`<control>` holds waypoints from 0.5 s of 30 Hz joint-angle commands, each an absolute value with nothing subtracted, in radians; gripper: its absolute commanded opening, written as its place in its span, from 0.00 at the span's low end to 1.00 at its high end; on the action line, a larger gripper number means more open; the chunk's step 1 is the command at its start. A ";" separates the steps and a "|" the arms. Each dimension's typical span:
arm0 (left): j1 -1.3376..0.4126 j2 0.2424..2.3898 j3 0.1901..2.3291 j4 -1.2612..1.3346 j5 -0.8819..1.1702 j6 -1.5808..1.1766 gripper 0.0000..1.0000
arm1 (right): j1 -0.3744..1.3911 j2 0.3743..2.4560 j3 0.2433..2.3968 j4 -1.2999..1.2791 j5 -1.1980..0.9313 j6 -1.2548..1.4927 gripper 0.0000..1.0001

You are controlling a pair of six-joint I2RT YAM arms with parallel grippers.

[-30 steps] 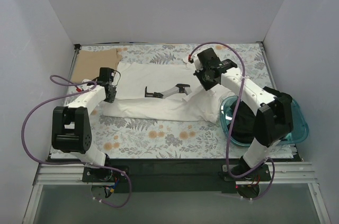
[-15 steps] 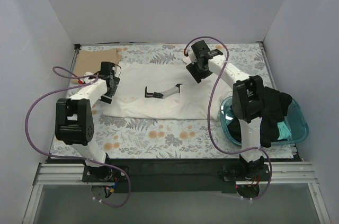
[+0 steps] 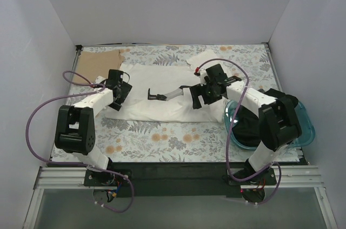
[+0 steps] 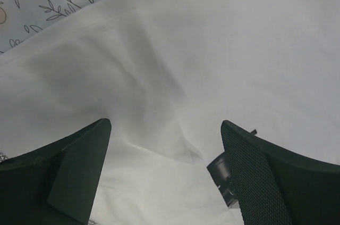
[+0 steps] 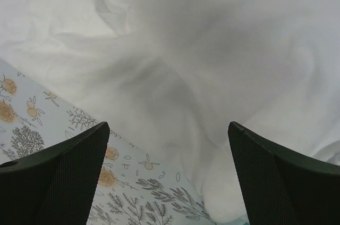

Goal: Fold and stack the t-shirts
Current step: Fold the tshirt

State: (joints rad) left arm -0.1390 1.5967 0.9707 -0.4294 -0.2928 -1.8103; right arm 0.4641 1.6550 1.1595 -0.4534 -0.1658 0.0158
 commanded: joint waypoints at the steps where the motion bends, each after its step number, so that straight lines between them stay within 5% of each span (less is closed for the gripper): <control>1: -0.140 1.630 0.951 -0.399 -0.273 -1.789 0.84 | 0.488 1.686 1.097 -0.361 -0.238 0.060 0.98; 15: -0.140 1.349 0.651 -0.465 -0.354 -1.894 0.84 | 0.574 1.611 0.873 -0.341 -0.123 0.162 0.98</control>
